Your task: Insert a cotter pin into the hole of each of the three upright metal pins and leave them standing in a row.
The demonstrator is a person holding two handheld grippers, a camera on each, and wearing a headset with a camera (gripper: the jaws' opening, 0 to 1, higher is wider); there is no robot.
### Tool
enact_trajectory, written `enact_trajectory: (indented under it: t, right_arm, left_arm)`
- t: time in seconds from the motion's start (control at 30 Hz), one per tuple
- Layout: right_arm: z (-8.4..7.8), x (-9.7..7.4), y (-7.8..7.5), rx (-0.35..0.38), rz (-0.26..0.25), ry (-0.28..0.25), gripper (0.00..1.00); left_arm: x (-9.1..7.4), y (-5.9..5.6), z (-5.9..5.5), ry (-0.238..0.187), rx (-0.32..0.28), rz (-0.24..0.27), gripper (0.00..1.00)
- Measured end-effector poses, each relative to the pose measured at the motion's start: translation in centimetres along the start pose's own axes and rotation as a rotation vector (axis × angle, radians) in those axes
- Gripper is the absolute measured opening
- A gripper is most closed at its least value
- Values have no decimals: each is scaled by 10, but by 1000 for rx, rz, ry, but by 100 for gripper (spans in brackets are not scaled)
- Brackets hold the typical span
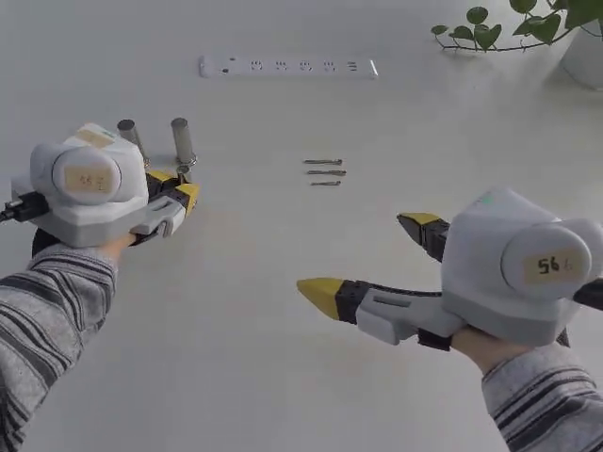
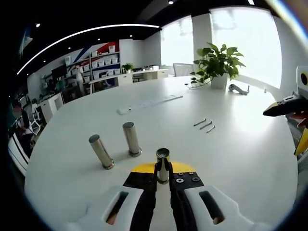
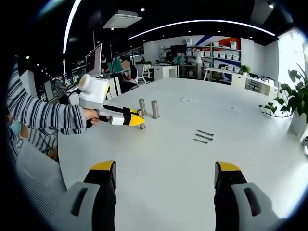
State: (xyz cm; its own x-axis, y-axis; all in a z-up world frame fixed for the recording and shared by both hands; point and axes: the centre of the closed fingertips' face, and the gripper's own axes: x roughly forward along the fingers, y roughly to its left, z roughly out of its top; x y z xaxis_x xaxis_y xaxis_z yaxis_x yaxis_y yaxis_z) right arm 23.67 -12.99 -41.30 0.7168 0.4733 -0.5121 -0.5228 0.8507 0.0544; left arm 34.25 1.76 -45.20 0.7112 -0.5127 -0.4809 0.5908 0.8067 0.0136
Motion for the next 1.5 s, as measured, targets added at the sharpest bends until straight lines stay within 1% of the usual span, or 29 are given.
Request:
enact_trajectory:
  t: [0.13,0.27,0.4,0.6,0.63,0.77,0.93,1.1,1.27,1.43,1.5]
  right_arm:
    - [-1,-2,0,1,-1,2,82]
    - [-2,-4,-1,8,-1,4,81]
    - [-4,-5,0,11,-1,7,81]
    - [-5,-6,-1,15,0,12,81]
    - [-6,-6,-1,16,1,12,80]
    - [-5,-5,-1,16,1,12,80]
    - [-5,-5,-3,25,-1,9,79]
    - [-7,-6,-5,31,-4,15,78]
    - [-8,-7,-7,53,-6,14,78]
    - [-8,-6,-10,58,-9,15,77]
    - [-8,-6,-12,60,-15,15,77]
  left_arm:
    - [-1,-16,-3,4,10,-25,5]
    - [-1,-34,-5,11,30,-67,5]
    - [0,-48,-3,4,26,-98,5]
    - [3,-60,-3,0,38,-125,5]
    - [4,-62,-4,6,40,-131,5]
    - [5,-65,-6,11,52,-144,5]
    - [7,-65,-8,13,49,-148,5]
    - [9,-65,-12,22,68,-154,5]
    - [10,-66,-13,17,74,-161,5]
    - [11,-66,-14,17,73,-167,6]
    - [12,-65,-15,23,92,-164,7]
